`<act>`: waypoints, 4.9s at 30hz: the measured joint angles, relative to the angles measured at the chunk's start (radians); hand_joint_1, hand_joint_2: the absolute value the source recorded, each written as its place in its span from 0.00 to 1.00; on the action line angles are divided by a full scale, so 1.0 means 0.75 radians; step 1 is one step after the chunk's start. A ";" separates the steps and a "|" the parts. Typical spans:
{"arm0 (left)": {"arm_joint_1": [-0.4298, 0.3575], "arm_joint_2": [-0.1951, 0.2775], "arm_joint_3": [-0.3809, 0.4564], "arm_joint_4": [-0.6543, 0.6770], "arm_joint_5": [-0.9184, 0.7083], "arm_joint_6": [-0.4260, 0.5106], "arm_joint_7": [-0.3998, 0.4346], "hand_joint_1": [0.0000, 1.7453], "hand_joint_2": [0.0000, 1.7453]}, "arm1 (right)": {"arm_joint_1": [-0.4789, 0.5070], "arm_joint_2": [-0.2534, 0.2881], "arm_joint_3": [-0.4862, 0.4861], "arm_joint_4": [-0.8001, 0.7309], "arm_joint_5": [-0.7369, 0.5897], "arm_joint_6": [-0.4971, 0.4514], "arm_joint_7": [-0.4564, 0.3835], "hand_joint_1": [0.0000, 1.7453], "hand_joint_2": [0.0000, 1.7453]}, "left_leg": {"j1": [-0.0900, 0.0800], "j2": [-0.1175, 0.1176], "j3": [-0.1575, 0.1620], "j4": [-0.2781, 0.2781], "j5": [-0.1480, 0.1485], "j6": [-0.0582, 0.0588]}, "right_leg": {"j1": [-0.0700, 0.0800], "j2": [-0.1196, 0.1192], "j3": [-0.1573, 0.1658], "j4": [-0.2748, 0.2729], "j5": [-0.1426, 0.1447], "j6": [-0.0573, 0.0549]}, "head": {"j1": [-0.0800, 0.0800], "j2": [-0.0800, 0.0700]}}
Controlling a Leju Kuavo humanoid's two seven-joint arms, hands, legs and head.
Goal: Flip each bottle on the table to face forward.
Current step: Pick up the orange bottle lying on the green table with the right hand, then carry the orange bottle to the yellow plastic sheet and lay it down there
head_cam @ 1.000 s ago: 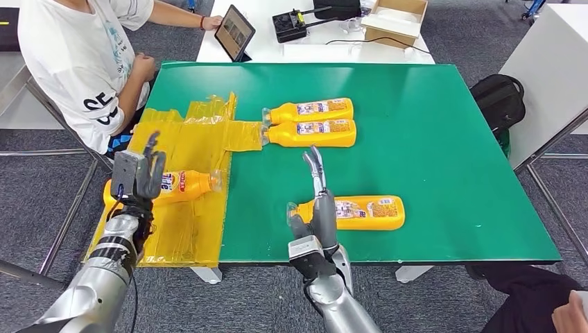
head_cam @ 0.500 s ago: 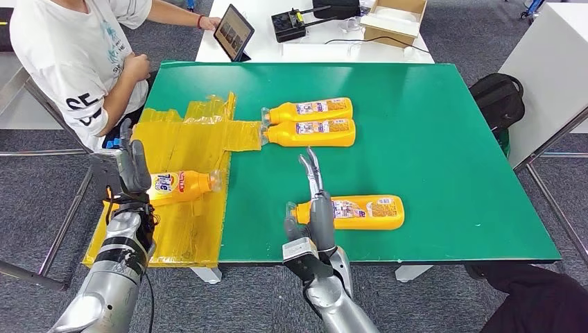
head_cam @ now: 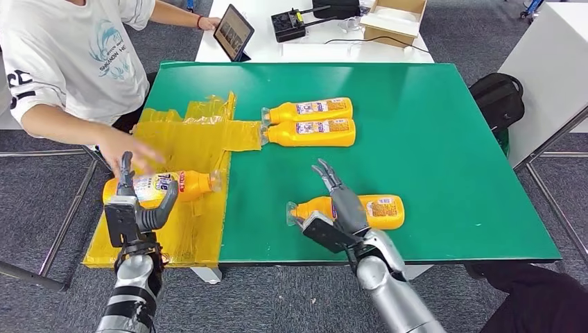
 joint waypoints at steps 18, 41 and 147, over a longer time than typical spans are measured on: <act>0.082 -0.032 -0.118 -0.071 -0.031 -0.010 0.024 0.00 1.00 | -0.188 -0.148 -0.003 0.258 0.055 0.243 0.078 0.00 1.00 | 0.001 0.000 0.000 0.000 0.000 0.000 | 0.001 0.000 0.000 0.000 0.000 0.000 | 0.000 0.000; 0.045 -0.033 -0.125 -0.024 -0.002 0.003 0.032 0.00 1.00 | -0.286 -0.241 0.136 0.412 -0.028 0.340 0.044 0.00 1.00 | 0.001 -0.001 0.001 0.000 0.001 0.000 | 0.001 0.000 0.001 0.000 0.000 0.001 | -0.001 0.000; 0.037 -0.099 -0.654 -0.178 0.448 -0.645 0.156 0.00 1.00 | 0.090 0.338 0.084 0.126 -0.139 -0.418 -0.491 1.00 1.00 | 0.003 0.000 -0.002 0.000 0.000 0.000 | 0.003 0.000 -0.002 0.001 0.000 0.000 | 0.000 0.000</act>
